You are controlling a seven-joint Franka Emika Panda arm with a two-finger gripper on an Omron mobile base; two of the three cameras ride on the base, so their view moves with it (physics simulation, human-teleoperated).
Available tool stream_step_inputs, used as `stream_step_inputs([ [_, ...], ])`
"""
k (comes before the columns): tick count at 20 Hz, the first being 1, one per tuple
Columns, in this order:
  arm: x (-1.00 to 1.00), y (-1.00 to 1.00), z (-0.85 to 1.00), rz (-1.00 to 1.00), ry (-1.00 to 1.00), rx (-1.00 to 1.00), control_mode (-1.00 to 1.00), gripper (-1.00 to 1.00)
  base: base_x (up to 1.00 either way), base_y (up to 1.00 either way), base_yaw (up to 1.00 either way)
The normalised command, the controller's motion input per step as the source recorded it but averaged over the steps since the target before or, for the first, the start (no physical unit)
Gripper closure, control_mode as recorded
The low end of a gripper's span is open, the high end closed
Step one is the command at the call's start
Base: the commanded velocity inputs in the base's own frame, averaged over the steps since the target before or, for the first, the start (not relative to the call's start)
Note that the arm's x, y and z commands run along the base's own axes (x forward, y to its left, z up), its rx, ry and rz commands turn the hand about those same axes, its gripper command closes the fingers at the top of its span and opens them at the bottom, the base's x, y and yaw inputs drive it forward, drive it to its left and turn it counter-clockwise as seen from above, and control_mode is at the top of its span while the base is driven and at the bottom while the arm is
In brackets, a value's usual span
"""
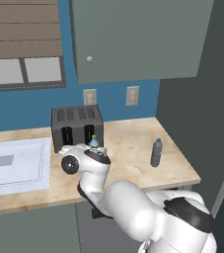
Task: Take the bottled waters from the counter and place them in the freezer to freeze. Close the freezer door after placing the bottles.
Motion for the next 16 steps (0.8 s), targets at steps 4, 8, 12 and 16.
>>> stream_step_inputs([
  [4,0.24,0.00,-0.01,0.00,0.11,0.00,-1.00,-1.00,0.00,0.00,0.00],
  [8,0.35,0.00,-0.05,0.00,0.20,0.00,-1.00,-1.00,0.00,0.00,0.00],
  [12,0.22,0.00,-0.11,0.00,0.09,0.00,-1.00,-1.00,0.00,0.00,0.00],
  [16,0.01,0.00,-0.17,0.00,0.00,0.00,-1.00,-1.00,0.00,0.00,0.00],
])
